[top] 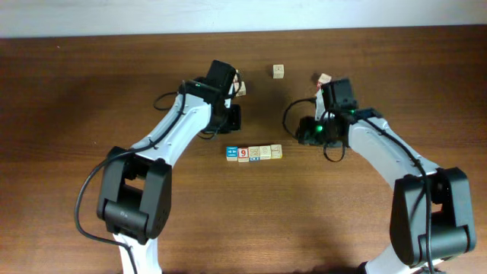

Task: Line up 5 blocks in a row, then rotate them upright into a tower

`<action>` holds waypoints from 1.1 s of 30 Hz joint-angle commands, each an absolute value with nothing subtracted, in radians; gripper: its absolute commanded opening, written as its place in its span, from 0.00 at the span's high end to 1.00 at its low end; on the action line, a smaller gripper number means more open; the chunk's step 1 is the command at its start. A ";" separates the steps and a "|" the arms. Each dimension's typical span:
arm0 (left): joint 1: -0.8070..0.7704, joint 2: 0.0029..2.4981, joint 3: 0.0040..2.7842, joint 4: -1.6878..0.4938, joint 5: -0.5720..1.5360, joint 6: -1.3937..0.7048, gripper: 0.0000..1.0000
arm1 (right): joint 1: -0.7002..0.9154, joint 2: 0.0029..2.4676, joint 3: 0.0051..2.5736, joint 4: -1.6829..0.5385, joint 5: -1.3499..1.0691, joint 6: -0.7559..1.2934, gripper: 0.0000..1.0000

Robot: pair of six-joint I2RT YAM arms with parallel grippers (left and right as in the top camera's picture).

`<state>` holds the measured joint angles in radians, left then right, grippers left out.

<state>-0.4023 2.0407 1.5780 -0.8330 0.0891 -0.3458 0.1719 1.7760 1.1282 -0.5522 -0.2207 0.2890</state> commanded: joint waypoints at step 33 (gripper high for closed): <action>-0.471 2.065 1.488 -0.853 0.064 -0.429 1.00 | 0.169 1.774 1.127 -0.542 -0.205 0.297 0.48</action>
<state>-0.4667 2.0518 1.5021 -0.8513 0.0490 -0.4133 0.1719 1.7760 1.1275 -0.5446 -0.2207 0.2890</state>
